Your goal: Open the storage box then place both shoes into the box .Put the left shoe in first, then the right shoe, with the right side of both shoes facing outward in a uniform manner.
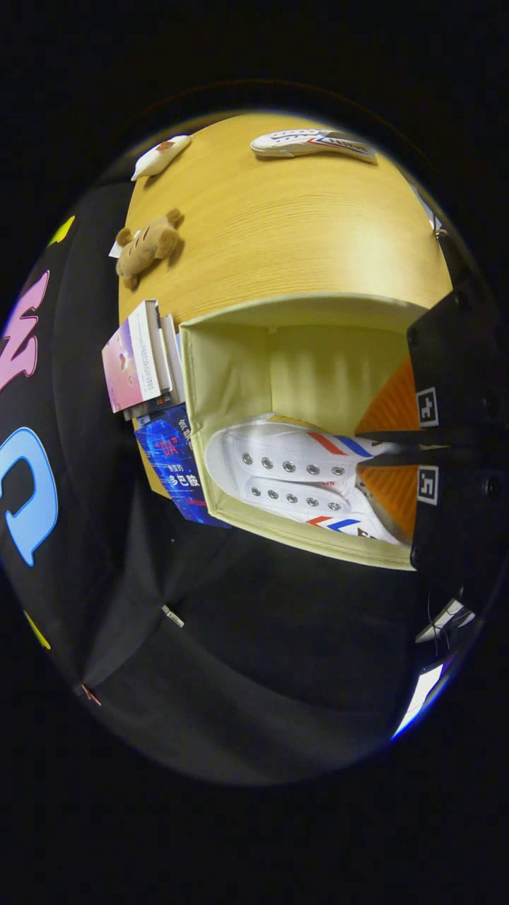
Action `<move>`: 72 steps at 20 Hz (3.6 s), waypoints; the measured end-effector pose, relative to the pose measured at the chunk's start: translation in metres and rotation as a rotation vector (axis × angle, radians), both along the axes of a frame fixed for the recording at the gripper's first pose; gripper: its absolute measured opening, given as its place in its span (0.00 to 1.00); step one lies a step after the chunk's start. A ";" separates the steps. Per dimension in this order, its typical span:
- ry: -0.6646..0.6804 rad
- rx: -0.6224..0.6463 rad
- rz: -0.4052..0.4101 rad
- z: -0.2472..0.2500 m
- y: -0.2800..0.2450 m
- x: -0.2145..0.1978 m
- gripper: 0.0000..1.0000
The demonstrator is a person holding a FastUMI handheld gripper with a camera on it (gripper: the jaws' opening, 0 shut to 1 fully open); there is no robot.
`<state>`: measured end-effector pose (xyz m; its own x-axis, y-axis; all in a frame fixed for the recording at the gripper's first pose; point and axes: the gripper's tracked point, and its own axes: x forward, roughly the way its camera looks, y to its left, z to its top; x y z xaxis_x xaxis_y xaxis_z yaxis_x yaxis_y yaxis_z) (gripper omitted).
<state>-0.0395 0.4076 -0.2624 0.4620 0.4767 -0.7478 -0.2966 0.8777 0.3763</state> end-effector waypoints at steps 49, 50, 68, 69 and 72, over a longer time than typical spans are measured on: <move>0.011 -0.248 -0.076 -0.105 -0.490 0.073 0.76; 0.024 -0.235 -0.075 -0.110 -0.486 0.072 0.62; -0.031 -0.178 -0.281 -0.038 -0.467 0.071 0.05; -0.048 -0.172 -0.278 -0.022 -0.459 0.068 0.05; -0.092 -0.167 -0.272 0.023 -0.429 0.054 0.05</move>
<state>0.0144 -0.0218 -0.2397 0.6251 0.2010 -0.7543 -0.0689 0.9767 0.2031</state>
